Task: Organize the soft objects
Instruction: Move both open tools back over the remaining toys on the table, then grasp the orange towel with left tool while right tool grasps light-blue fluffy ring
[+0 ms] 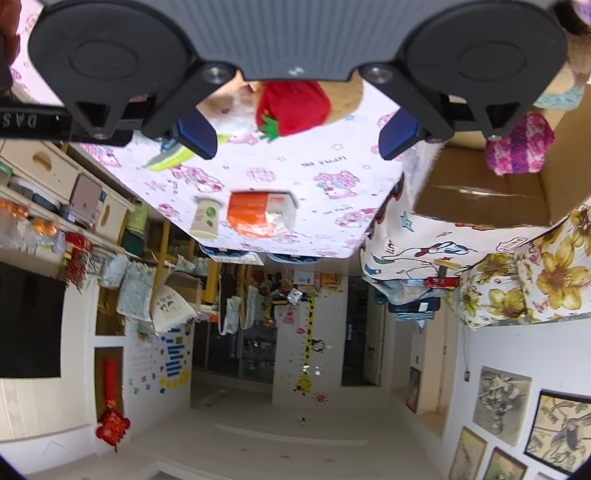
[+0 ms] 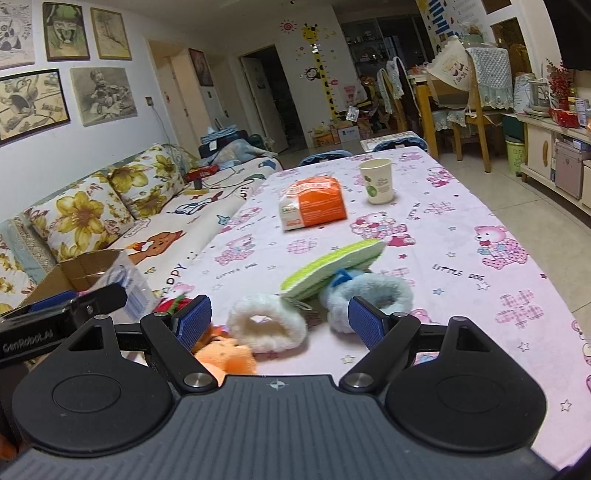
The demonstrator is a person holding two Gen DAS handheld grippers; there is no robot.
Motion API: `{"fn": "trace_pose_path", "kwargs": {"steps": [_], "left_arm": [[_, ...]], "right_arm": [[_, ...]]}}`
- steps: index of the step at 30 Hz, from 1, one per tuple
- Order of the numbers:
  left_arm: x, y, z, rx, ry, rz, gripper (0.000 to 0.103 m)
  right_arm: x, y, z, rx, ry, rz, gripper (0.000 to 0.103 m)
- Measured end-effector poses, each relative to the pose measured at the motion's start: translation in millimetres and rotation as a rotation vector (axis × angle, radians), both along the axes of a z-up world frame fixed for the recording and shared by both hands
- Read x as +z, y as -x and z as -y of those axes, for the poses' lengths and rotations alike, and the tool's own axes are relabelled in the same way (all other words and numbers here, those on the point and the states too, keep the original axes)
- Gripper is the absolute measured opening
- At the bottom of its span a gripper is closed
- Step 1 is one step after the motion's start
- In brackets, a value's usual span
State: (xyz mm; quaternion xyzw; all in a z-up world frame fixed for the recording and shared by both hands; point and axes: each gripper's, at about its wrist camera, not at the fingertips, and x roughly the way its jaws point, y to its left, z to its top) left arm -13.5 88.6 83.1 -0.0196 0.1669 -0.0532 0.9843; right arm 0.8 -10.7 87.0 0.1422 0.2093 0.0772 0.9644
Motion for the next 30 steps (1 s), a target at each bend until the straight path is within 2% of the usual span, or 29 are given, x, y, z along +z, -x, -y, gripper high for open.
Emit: {"fn": "trace_pose_path", "kwargs": {"steps": [11,17,26,30], "left_arm": [[-20,5,30,-0.139,-0.025,-0.107,0.094],[-39,6,55,-0.208,-0.088,-0.163,0.094],[-56,-7,65,-0.189,-0.123,-0.238,0.094],[-59,-10,66,-0.181,-0.132,-0.248,0.094]], "right_arm": [[-11,-12,12,-0.065,0.019,-0.062,0.102],[-20,-24,11,-0.075,0.057,-0.111,0.102],[-34,-45,9,-0.057,0.108,-0.144,0.103],[-35,-51,3,-0.011,0.094,-0.146,0.103]]}}
